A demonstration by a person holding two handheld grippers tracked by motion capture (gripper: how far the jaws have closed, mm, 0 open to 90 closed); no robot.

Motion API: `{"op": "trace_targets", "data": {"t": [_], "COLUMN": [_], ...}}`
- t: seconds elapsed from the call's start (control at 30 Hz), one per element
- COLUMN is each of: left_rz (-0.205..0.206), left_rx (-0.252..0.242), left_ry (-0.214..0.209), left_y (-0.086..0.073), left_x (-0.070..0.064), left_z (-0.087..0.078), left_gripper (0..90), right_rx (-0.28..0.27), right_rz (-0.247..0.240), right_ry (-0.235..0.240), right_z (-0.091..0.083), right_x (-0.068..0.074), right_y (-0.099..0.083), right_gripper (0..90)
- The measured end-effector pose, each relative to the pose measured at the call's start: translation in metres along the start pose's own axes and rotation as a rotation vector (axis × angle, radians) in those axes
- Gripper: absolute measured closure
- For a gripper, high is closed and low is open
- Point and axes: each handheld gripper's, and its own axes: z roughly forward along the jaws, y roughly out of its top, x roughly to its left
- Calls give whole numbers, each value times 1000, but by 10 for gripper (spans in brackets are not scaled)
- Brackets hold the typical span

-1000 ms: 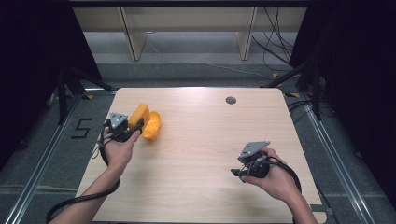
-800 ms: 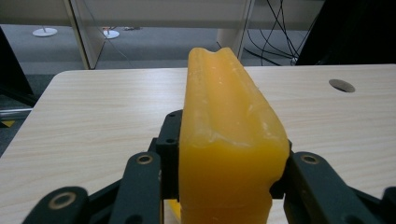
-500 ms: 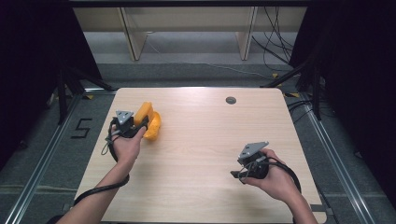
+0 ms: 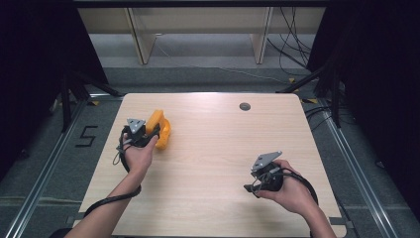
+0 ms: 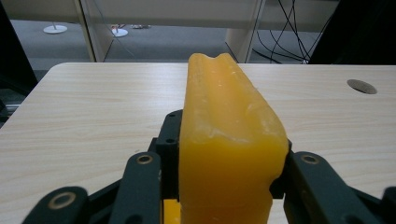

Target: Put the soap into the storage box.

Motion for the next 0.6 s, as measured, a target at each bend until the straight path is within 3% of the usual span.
{"op": "trace_targets", "data": {"t": [0.6], "left_rz": [24], "left_rx": [-53], "left_ry": [16], "left_y": [-2], "left_x": [-4], "left_z": [7], "left_gripper": [602], "right_rx": [7], "right_rz": [-10], "right_ry": [2], "right_z": [2], "right_x": [-2], "right_y": [-1], "right_gripper": [461]}}
